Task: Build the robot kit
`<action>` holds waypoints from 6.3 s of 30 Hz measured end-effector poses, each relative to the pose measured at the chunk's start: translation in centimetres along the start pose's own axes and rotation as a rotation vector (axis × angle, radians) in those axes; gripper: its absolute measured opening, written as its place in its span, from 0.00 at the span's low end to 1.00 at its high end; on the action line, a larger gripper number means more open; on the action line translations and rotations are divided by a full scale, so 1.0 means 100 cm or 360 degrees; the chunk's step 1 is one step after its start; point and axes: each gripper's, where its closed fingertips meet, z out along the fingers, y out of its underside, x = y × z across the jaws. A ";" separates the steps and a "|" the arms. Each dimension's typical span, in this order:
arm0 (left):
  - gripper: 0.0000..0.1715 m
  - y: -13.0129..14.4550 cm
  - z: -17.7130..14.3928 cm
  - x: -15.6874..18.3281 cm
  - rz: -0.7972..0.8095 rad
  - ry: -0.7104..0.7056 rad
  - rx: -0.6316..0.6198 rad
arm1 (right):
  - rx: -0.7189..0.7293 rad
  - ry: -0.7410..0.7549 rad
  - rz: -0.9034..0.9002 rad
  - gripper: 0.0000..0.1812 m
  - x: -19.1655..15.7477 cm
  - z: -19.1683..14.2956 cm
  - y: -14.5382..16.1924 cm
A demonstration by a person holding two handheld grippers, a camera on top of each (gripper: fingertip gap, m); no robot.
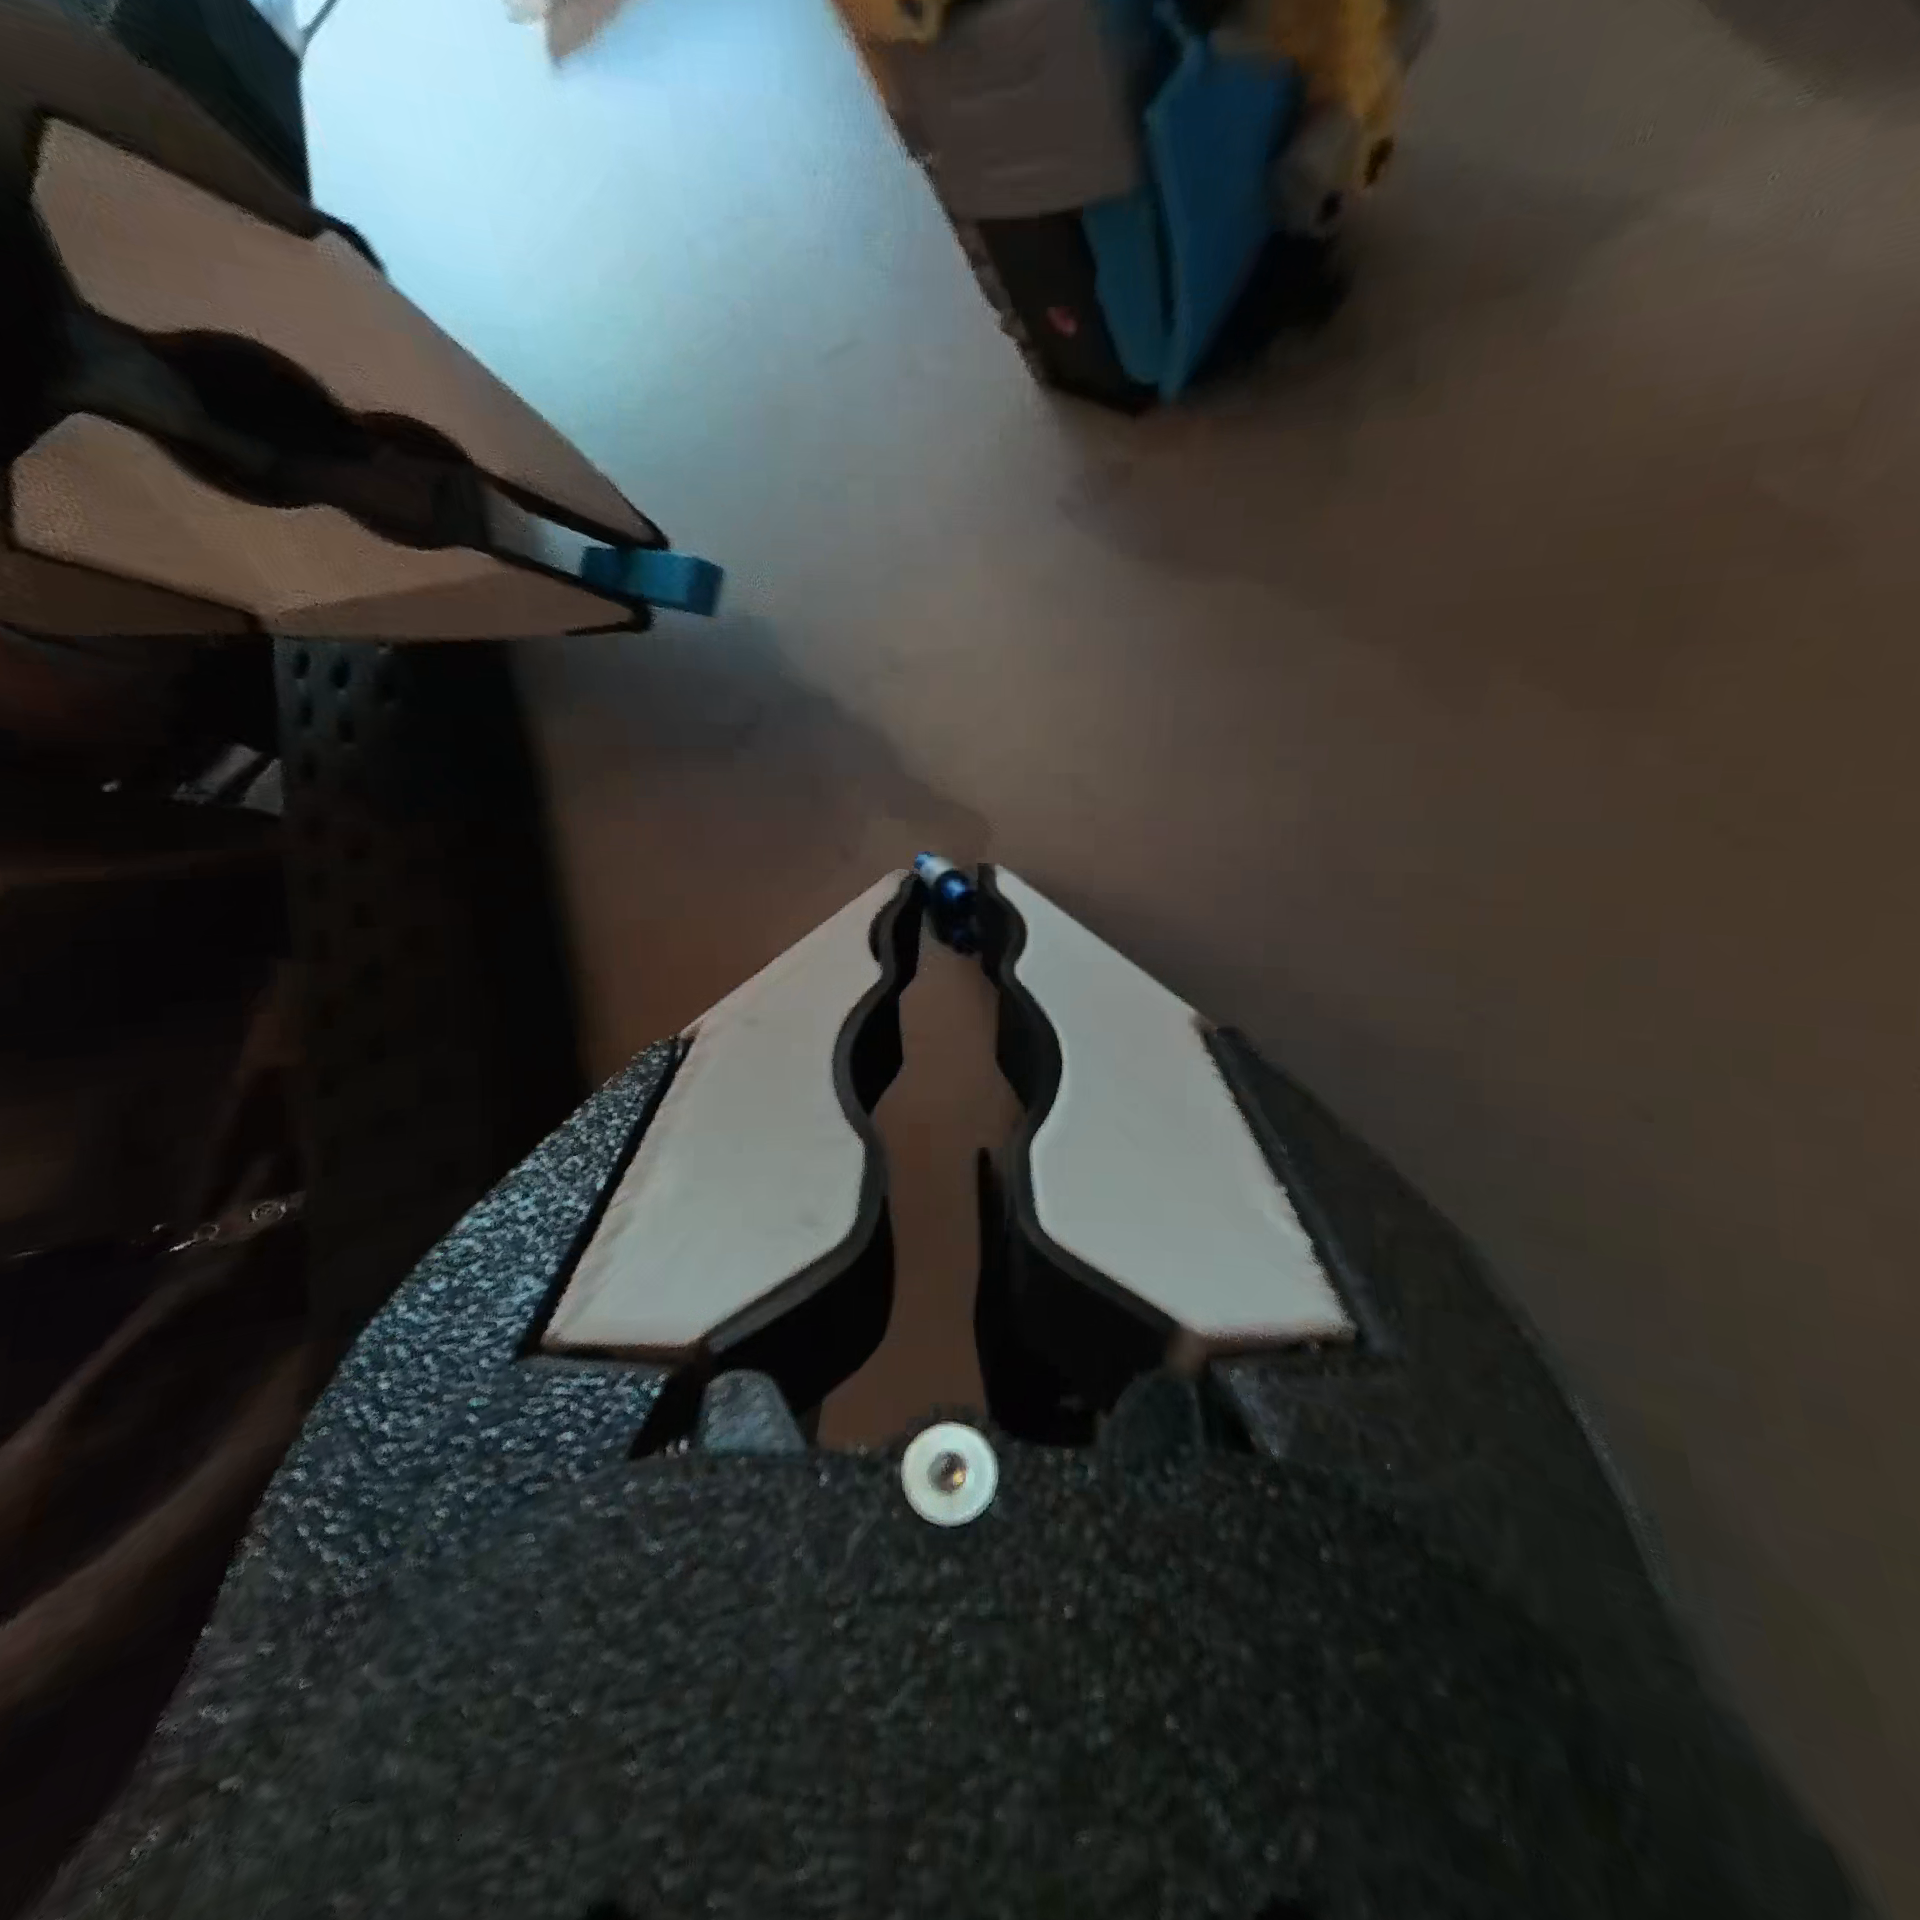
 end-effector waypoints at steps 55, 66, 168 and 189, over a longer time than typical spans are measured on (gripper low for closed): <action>0.04 -0.070 -0.060 0.005 -0.0935 0.1158 0.1001 | 0.0665 0.1019 -0.1862 0.45 -0.101 -0.011 -0.081; 0.04 -0.069 -0.054 0.010 -0.0917 0.1170 0.0938 | 0.0589 0.1209 -0.1993 0.34 -0.096 -0.013 -0.084; 0.04 -0.042 -0.019 -0.003 -0.0485 0.0559 0.0671 | 0.0323 0.0603 -0.1328 0.07 -0.059 -0.010 -0.064; 0.04 -0.052 -0.038 0.032 -0.0373 0.0911 0.0772 | 0.0424 -0.0422 -0.0720 0.04 -0.097 -0.032 -0.047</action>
